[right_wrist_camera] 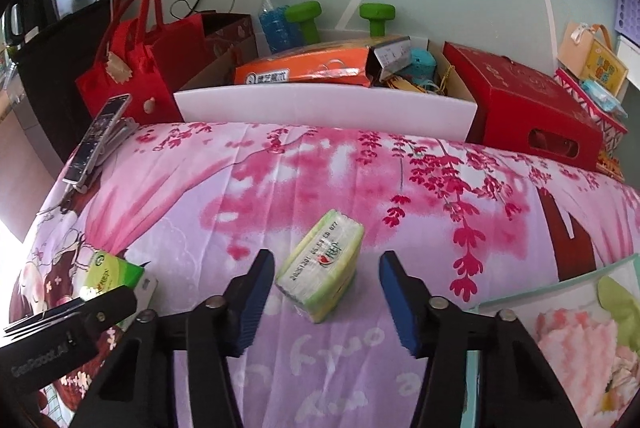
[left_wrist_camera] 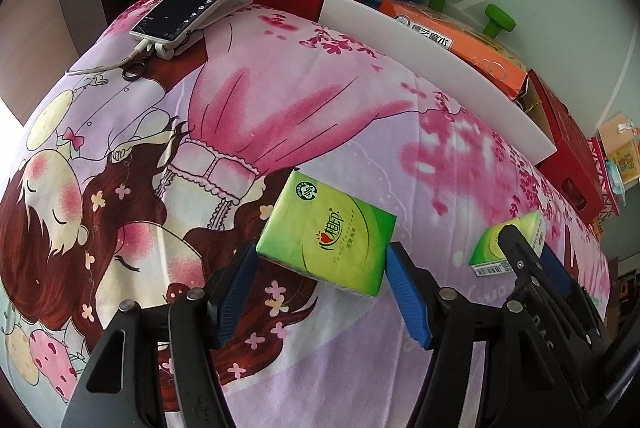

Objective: Organize soft objects
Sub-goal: 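Grasp the large packet with the left tool while the right tool grasps the small pack, then place the large packet with the left tool while the right tool places the small pack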

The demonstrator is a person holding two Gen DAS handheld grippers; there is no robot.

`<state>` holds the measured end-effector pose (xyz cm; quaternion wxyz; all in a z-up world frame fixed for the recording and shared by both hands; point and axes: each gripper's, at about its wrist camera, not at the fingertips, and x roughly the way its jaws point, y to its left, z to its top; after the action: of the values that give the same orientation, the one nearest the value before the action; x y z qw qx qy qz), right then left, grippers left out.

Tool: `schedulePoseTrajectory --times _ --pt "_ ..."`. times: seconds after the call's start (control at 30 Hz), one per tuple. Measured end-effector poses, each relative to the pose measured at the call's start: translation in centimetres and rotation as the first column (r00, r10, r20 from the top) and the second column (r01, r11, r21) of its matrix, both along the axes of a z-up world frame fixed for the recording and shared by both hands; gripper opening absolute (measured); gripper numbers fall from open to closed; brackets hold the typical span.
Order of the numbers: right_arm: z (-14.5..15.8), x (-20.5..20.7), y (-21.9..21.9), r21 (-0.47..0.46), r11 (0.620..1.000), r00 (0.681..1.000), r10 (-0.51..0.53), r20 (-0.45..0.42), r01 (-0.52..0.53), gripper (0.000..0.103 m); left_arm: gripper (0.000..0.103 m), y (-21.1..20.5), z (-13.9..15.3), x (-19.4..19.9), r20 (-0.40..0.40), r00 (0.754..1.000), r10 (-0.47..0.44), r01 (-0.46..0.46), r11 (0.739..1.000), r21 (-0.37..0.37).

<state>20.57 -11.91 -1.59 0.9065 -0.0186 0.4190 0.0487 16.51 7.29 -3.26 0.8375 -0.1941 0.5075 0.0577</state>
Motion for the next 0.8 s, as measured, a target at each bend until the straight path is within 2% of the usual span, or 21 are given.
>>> schedulePoseTrajectory --times 0.03,0.1,0.3,0.57,0.8 --pt "-0.1 0.0 -0.1 0.002 1.000 1.000 -0.004 -0.001 0.004 0.049 0.067 -0.1 0.0 0.0 0.000 1.000 -0.003 0.003 1.000 0.001" --pt "-0.2 0.1 -0.3 0.005 1.000 1.000 -0.011 0.002 0.011 0.036 0.067 -0.3 0.0 0.1 0.001 1.000 -0.007 0.007 1.000 0.003" --pt "-0.1 -0.1 -0.7 0.018 1.000 1.000 -0.012 -0.004 0.012 0.025 0.067 -0.7 0.1 0.2 0.004 1.000 -0.020 0.020 1.000 0.009" --pt "1.1 -0.8 -1.3 0.022 1.000 1.000 -0.016 -0.002 0.016 0.025 0.067 -1.1 0.8 0.0 0.024 0.999 -0.032 0.032 0.999 0.017" --pt "3.2 -2.3 -1.9 0.025 0.999 1.000 -0.022 0.005 0.021 0.025 0.067 -1.7 3.3 -1.0 0.074 0.996 -0.051 0.048 0.998 0.037"
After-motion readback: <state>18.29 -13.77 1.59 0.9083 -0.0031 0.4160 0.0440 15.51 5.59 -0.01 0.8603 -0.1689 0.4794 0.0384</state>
